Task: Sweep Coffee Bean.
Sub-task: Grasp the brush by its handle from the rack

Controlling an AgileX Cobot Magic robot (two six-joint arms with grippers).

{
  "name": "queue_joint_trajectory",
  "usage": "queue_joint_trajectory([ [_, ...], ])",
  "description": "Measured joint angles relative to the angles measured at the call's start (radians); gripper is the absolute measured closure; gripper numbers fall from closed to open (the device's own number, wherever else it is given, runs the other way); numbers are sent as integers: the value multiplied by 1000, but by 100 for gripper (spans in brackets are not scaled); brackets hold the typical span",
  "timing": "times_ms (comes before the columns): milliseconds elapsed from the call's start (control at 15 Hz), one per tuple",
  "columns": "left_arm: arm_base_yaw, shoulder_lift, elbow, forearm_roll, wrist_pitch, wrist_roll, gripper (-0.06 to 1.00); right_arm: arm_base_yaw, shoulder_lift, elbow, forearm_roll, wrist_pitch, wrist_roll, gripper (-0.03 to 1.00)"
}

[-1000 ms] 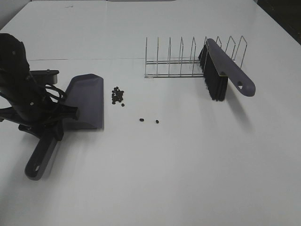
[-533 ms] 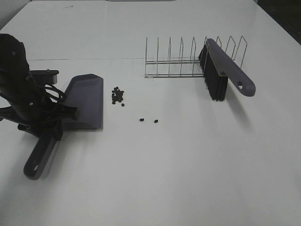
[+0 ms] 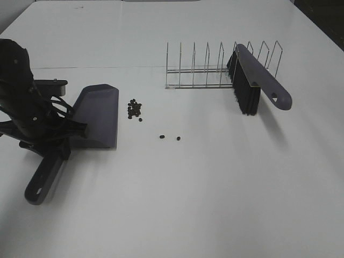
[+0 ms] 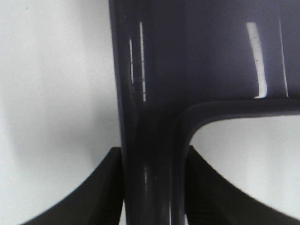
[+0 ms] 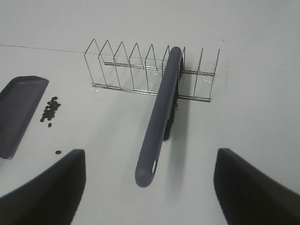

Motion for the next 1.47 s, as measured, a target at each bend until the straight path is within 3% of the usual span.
queue_joint_trajectory([
  [467, 0, 0, 0, 5, 0, 0, 59, 10, 518, -539, -9, 271, 92, 31],
  [533, 0, 0, 0, 5, 0, 0, 59, 34, 586, -607, -47, 294, 114, 31],
  [600, 0, 0, 0, 5, 0, 0, 59, 128, 695, -744, -193, 325, 193, 31],
  [667, 0, 0, 0, 5, 0, 0, 59, 176, 744, -806, -272, 347, 251, 31],
  [800, 0, 0, 0, 5, 0, 0, 59, 231, 855, -934, -338, 403, 320, 31],
  [933, 0, 0, 0, 5, -1, 0, 59, 243, 980, -1074, -339, 420, 357, 31],
  [1200, 0, 0, 0, 5, -1, 0, 59, 243, 1165, -1200, -341, 420, 372, 32],
  [1467, 0, 0, 0, 5, -2, 0, 59, 241, 1310, -1210, -404, 423, 376, 34],
])
